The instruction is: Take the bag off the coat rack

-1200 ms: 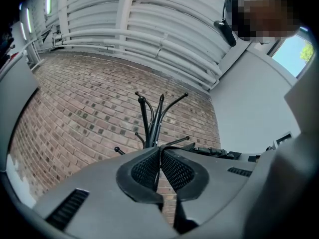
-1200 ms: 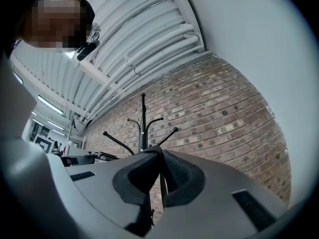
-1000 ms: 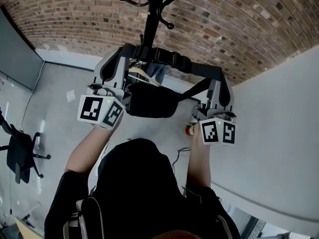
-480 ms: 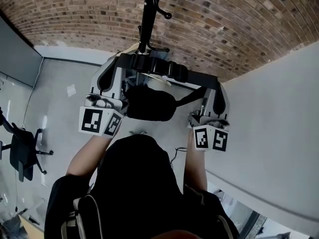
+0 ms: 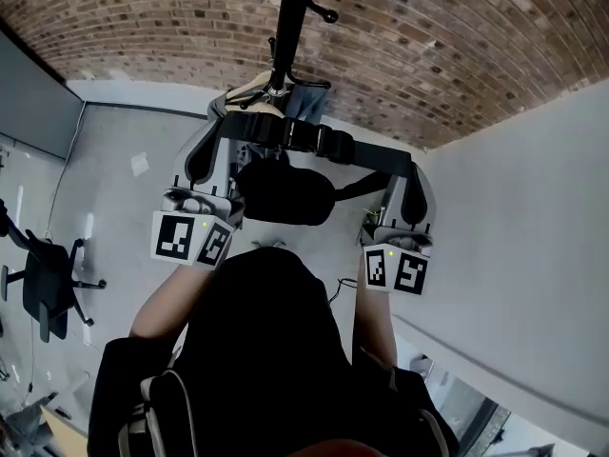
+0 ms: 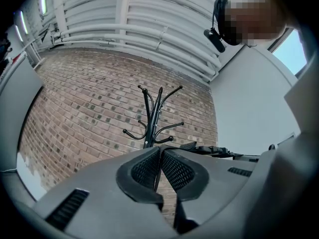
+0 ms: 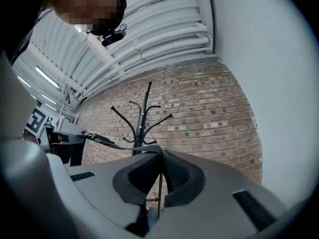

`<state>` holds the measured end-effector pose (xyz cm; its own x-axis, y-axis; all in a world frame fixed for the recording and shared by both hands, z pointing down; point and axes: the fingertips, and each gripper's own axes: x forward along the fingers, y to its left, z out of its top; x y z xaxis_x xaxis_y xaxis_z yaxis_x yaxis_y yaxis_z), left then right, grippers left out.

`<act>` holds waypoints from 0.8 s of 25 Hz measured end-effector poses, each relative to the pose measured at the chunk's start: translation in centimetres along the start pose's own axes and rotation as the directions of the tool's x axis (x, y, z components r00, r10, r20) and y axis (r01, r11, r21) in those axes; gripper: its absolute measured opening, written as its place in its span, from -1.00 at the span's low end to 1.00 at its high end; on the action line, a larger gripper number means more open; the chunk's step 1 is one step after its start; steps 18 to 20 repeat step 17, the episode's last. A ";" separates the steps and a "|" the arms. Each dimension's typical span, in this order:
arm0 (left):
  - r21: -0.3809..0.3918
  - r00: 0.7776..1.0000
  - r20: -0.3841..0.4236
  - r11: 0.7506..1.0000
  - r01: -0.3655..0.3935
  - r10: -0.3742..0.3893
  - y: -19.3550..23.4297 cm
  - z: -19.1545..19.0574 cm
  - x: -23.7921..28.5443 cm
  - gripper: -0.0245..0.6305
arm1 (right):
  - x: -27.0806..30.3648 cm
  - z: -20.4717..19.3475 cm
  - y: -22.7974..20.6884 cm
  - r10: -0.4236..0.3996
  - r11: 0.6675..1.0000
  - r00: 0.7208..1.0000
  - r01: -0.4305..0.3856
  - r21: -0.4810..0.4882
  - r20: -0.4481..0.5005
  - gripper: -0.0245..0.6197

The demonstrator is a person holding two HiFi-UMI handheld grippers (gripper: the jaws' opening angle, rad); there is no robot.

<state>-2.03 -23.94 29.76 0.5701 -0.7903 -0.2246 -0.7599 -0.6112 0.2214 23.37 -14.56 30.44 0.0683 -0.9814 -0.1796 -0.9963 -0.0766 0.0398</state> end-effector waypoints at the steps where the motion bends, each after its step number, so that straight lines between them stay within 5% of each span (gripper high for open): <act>1: 0.002 1.000 -0.002 1.000 -0.001 0.001 0.1 -0.1 -0.1 -0.85 | 0.0 -0.1 0.1 0.000 1.000 1.000 0.000 0.000 -0.002 -0.86; 20: 0.015 1.000 0.019 1.000 0.002 -0.002 0.9 1.3 -0.6 -0.85 | 0.5 1.9 1.3 -0.007 1.000 0.999 0.007 -0.007 0.034 -0.86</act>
